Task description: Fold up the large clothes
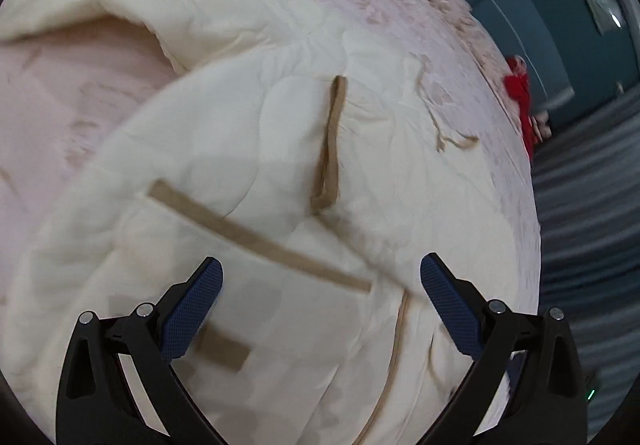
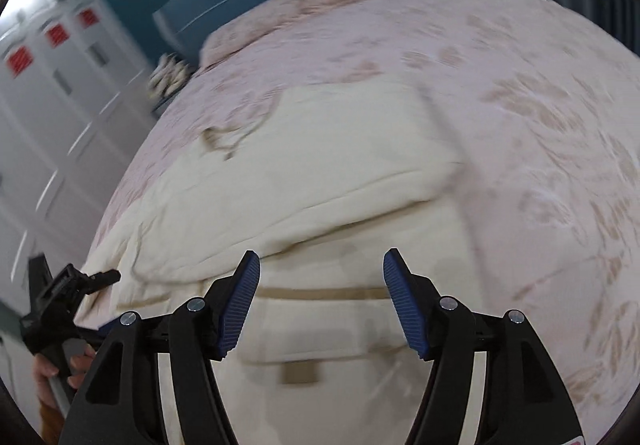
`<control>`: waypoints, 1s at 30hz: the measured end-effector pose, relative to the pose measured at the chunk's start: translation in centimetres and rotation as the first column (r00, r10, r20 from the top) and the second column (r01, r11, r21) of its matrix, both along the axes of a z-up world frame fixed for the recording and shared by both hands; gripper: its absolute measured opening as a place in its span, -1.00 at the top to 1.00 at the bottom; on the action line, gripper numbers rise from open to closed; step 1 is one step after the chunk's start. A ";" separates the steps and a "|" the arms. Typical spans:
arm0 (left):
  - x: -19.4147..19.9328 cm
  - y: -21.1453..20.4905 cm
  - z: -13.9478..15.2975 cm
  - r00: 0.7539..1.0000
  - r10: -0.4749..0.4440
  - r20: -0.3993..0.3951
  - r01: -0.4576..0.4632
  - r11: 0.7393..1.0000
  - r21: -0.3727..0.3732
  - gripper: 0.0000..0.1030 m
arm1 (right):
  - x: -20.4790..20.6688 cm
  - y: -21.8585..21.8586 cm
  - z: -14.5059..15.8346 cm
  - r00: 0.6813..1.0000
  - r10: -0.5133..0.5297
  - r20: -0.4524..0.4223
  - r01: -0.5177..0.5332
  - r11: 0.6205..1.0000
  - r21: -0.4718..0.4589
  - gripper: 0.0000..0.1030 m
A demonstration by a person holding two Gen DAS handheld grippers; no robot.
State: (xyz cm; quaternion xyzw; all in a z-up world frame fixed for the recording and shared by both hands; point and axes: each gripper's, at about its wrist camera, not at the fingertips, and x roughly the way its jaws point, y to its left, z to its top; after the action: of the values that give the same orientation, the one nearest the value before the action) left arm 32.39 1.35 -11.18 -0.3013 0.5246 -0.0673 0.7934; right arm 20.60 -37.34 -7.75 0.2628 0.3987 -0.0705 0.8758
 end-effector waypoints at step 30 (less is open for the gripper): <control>1.8 -2.3 0.1 0.978 -0.166 0.128 0.094 0.892 0.442 0.53 | 4.7 -0.6 -2.1 0.990 -0.078 -0.117 0.060 0.987 -0.146 0.69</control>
State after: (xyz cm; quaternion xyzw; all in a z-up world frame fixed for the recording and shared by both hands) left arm 34.21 -0.95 -11.13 -0.0751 0.4789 -0.0264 0.8742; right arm 25.28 -37.89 -9.86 0.2087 0.4363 -0.1450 0.8632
